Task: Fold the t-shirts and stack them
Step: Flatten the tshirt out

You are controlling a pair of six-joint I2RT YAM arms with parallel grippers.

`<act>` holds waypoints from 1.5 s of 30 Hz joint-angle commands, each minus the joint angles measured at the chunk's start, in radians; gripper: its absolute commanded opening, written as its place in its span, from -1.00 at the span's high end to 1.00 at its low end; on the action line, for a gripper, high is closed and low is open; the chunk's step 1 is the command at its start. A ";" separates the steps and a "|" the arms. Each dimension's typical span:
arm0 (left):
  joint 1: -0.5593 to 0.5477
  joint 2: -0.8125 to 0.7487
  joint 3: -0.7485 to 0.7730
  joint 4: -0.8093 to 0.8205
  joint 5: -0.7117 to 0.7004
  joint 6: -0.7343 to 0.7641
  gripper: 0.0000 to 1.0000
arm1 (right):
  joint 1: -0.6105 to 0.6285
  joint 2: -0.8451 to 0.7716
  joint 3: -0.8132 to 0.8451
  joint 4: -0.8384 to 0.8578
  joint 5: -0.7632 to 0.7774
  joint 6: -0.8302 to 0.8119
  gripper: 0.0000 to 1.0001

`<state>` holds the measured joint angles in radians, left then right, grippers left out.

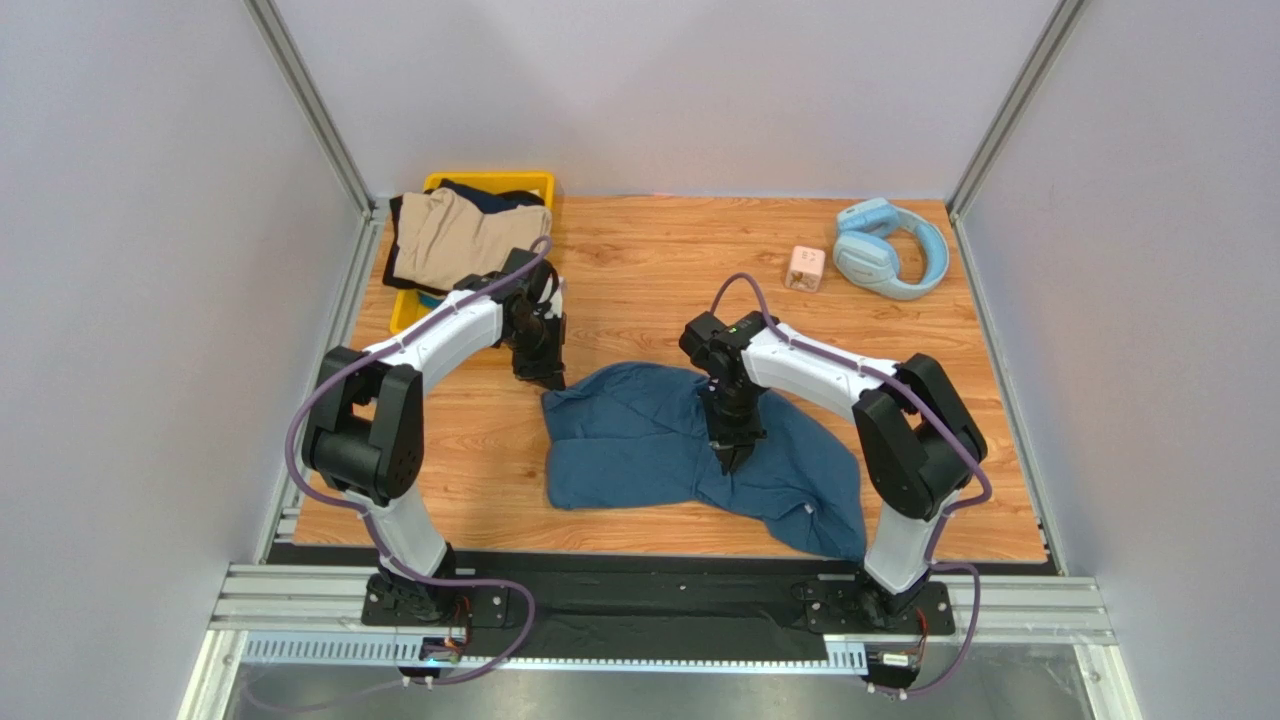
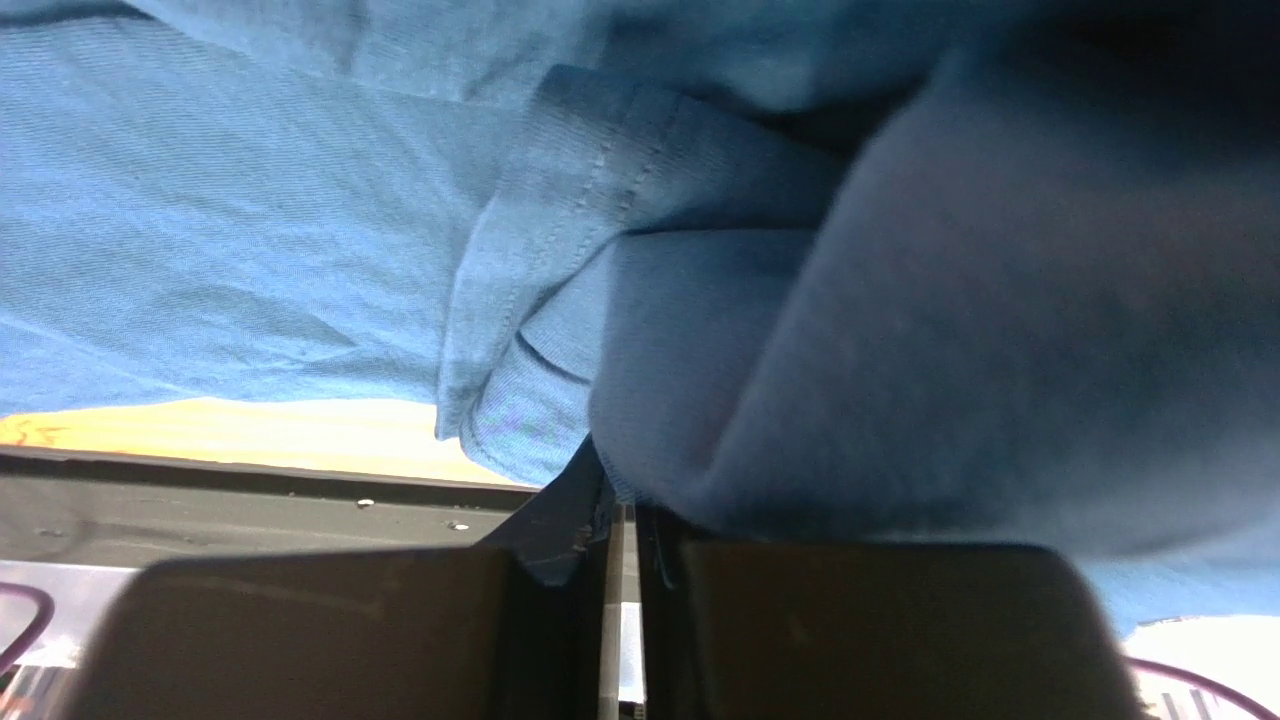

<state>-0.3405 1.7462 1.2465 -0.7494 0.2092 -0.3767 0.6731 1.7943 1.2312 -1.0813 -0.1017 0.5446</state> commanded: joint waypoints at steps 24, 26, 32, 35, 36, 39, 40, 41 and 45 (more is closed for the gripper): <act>0.000 -0.120 0.137 -0.111 -0.013 0.065 1.00 | -0.604 -0.309 0.246 -0.238 0.263 -0.152 0.96; -0.002 -0.125 0.128 -0.110 -0.013 0.067 1.00 | -0.664 -0.306 0.240 -0.210 0.235 -0.170 0.81; 0.000 -0.100 0.151 -0.117 0.007 0.068 1.00 | -0.757 -0.185 0.350 -0.192 0.253 -0.209 0.85; 0.000 -0.090 0.180 -0.136 0.010 0.071 1.00 | -0.767 -0.113 0.385 -0.186 0.279 -0.216 0.73; 0.000 -0.088 0.186 -0.140 0.010 0.074 1.00 | -0.770 -0.093 0.407 -0.181 0.286 -0.219 0.46; 0.000 -0.080 0.200 -0.148 0.007 0.078 1.00 | -0.777 -0.021 0.450 -0.189 0.281 -0.218 0.18; 0.000 -0.079 0.205 -0.149 0.009 0.076 1.00 | -0.779 -0.006 0.459 -0.187 0.284 -0.218 0.16; 0.000 -0.073 0.205 -0.151 0.010 0.076 1.00 | -0.779 0.006 0.468 -0.184 0.298 -0.216 0.14; 0.000 -0.070 0.199 -0.151 0.015 0.071 1.00 | -0.782 -0.016 0.517 -0.195 0.298 -0.215 0.14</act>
<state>-0.3405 1.6684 1.4143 -0.8818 0.2089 -0.3264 -0.1009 1.8198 1.6711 -1.2819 0.1677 0.3424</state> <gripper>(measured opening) 0.011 0.430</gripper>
